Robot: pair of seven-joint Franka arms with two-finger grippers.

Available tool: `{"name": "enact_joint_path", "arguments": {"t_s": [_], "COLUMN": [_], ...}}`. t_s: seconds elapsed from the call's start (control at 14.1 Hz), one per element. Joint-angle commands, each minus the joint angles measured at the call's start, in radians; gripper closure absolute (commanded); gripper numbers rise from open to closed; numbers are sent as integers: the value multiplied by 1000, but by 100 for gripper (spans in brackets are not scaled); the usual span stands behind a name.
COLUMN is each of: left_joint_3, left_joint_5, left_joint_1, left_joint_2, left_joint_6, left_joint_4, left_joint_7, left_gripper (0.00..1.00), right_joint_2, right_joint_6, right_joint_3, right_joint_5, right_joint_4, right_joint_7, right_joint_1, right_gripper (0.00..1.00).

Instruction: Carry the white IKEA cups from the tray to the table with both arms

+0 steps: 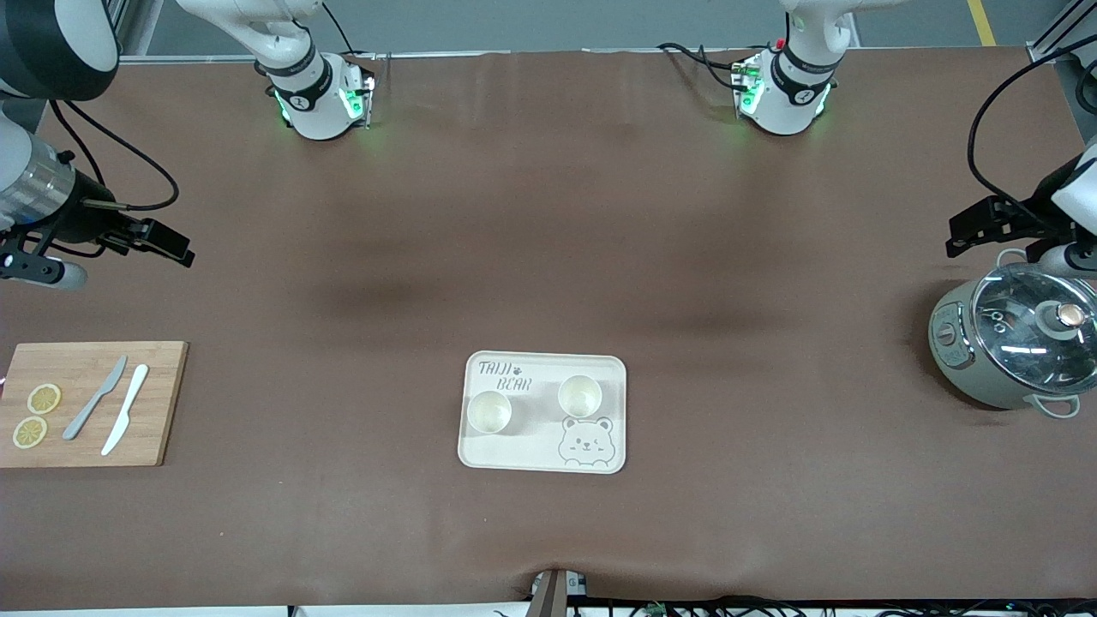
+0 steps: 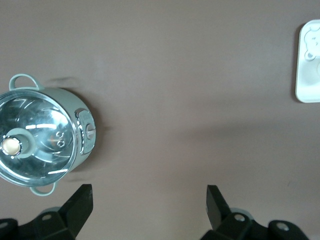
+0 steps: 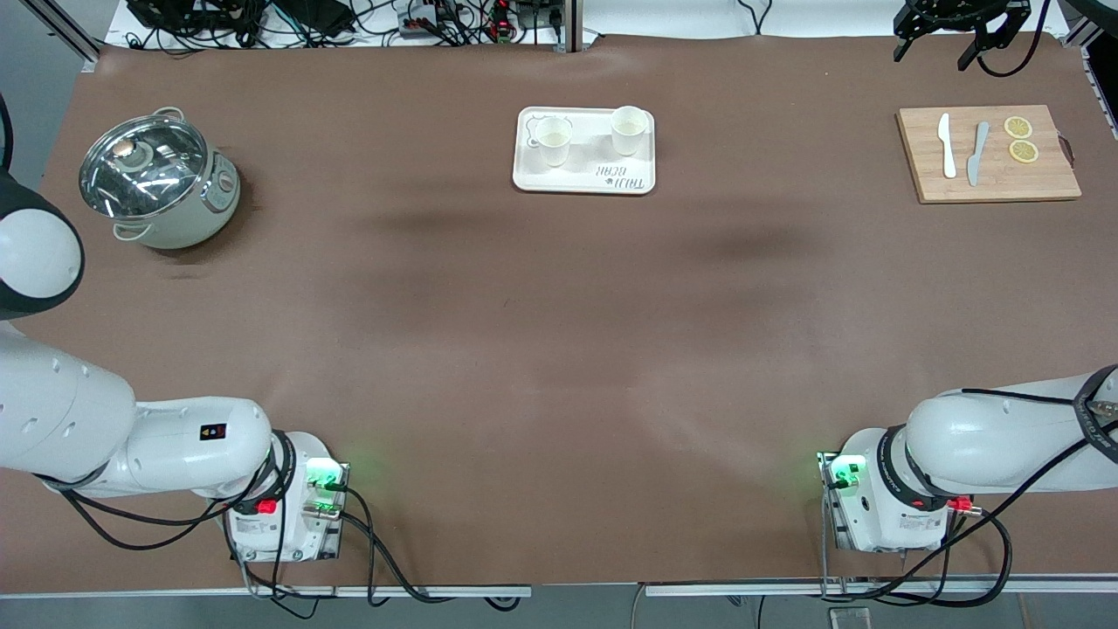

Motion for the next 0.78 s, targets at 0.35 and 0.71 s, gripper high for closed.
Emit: {"name": "enact_joint_path", "arguments": {"t_s": [0.35,0.71], "left_joint_3": [-69,-67], "left_joint_5": [-7,32], "left_joint_1": [-112,-235], "left_joint_2": [146,284], "left_joint_6": [30,35], "left_joint_4": [81,167], "left_joint_7": [-217,-312], "left_gripper": [0,0], "right_joint_2": [-12,-12], "right_joint_6": [4,5], "right_joint_3": [1,1], "right_joint_5": [2,2], "right_joint_4": [-12,-12], "right_joint_7": [-18,-18], "right_joint_1": [-6,-9], "right_gripper": [0,0]}}
